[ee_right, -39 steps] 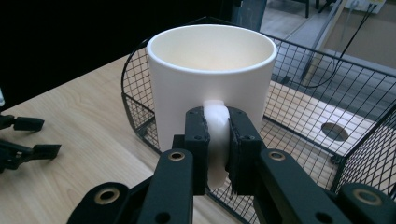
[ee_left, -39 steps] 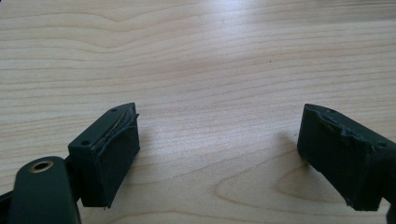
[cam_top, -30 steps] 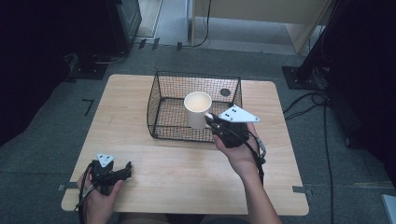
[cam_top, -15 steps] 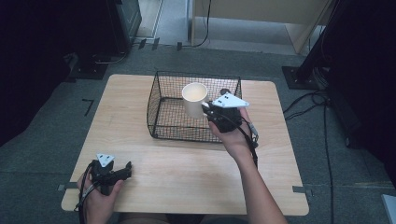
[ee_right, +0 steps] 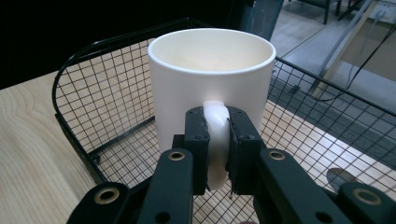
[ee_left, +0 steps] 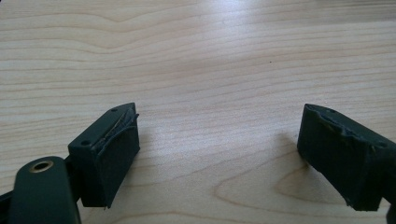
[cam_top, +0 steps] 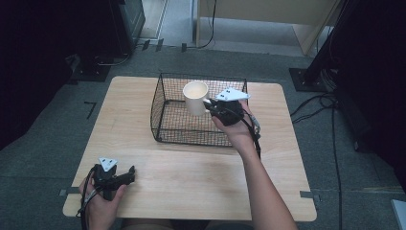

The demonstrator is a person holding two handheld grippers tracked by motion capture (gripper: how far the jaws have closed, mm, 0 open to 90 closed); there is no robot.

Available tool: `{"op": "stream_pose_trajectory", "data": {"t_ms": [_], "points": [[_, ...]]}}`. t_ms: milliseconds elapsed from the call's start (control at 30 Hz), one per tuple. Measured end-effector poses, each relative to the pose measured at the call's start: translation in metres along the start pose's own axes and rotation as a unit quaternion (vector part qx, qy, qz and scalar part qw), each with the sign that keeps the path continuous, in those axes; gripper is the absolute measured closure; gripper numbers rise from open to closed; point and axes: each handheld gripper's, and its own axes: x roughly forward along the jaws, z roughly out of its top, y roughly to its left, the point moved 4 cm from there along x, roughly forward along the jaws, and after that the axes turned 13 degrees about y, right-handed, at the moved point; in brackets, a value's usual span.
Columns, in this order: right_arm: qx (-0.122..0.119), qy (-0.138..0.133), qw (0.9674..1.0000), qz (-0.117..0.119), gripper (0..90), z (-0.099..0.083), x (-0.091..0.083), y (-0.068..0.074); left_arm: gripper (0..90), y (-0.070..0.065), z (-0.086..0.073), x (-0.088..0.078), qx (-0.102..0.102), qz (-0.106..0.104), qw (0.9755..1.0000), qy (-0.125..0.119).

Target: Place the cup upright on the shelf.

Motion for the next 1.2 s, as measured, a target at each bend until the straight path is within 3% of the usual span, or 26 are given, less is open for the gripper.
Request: {"op": "stream_pose_trajectory", "data": {"t_ms": [67,167,367,600,867,1200], "points": [[-0.01,0.003,0.9999,0.009,80.9,0.001,0.006,-0.004,13.1,0.0,0.0,0.0,0.0,0.0,1.0,0.0],[-0.005,-0.001,0.9996,0.029,80.9,0.002,0.013,-0.009,13.1,0.0,0.0,0.0,0.0,0.0,1.0,0.0],[-0.027,0.0,0.9988,0.042,80.9,0.004,0.029,-0.013,13.1,0.0,0.0,0.0,0.0,0.0,1.0,0.0],[-0.025,0.013,0.9977,0.062,80.9,0.002,0.048,-0.02,13.2,0.0,0.0,0.0,0.0,0.0,1.0,0.0],[-0.018,0.04,0.9969,0.066,80.8,-0.005,0.068,-0.026,13.2,0.0,0.0,0.0,0.0,0.0,1.0,0.0],[-0.033,0.054,0.996,0.063,80.8,-0.01,0.081,-0.026,13.1,0.0,0.0,0.0,-0.001,0.0,1.0,-0.001]]}}
